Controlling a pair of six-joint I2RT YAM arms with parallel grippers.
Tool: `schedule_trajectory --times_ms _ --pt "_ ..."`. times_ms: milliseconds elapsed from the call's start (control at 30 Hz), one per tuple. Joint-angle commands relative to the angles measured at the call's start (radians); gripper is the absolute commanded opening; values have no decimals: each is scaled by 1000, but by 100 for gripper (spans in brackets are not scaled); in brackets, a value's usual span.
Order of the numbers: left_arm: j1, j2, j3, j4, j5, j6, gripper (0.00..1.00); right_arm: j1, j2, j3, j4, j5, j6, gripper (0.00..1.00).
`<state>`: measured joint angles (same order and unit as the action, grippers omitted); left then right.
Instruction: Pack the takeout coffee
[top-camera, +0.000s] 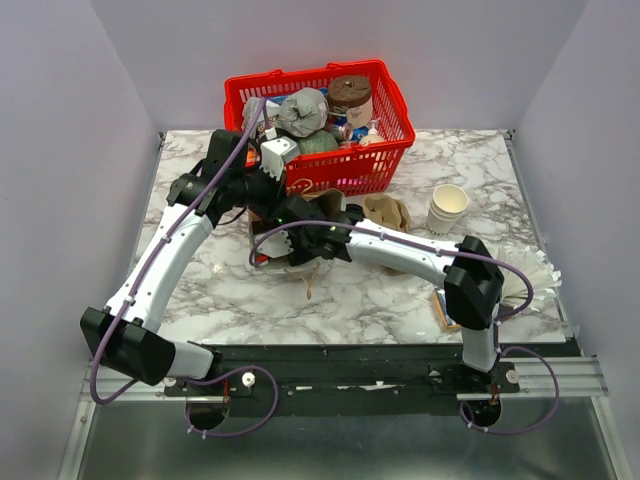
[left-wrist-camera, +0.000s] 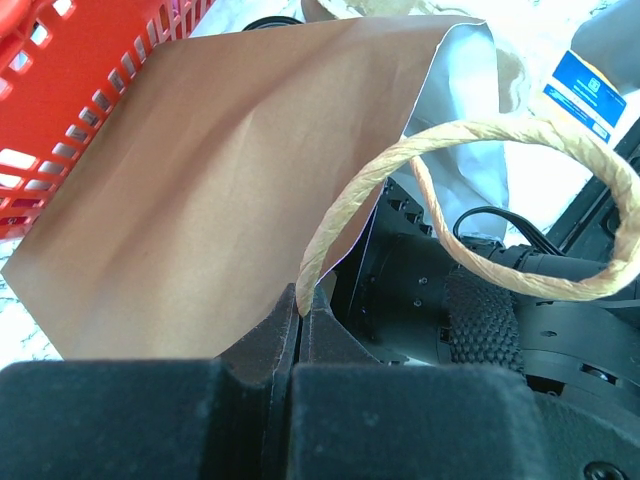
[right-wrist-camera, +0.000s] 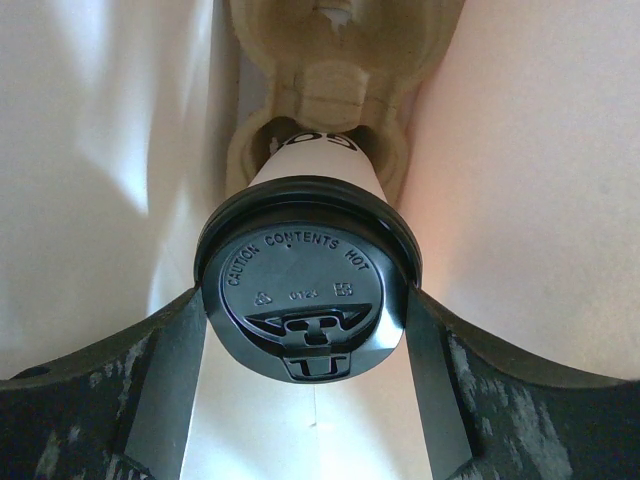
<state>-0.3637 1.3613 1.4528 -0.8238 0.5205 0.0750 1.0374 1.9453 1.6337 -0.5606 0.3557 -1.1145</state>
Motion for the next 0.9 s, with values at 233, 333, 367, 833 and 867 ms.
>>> schedule_trajectory --times_ms 233,333,367,833,867 --pt "-46 12 -22 -9 133 -70 0 -22 102 -38 171 78 -38 0" --pt "-46 13 -20 -8 133 -70 0 -28 113 -43 174 83 -36 0" --pt "-46 12 -20 -8 133 -72 0 -27 118 -43 174 81 -34 1" --pt "-46 4 -22 0 122 -70 0 -39 43 -89 159 33 -1 57" --pt "-46 5 -23 0 121 -72 0 -39 34 -84 150 29 13 59"
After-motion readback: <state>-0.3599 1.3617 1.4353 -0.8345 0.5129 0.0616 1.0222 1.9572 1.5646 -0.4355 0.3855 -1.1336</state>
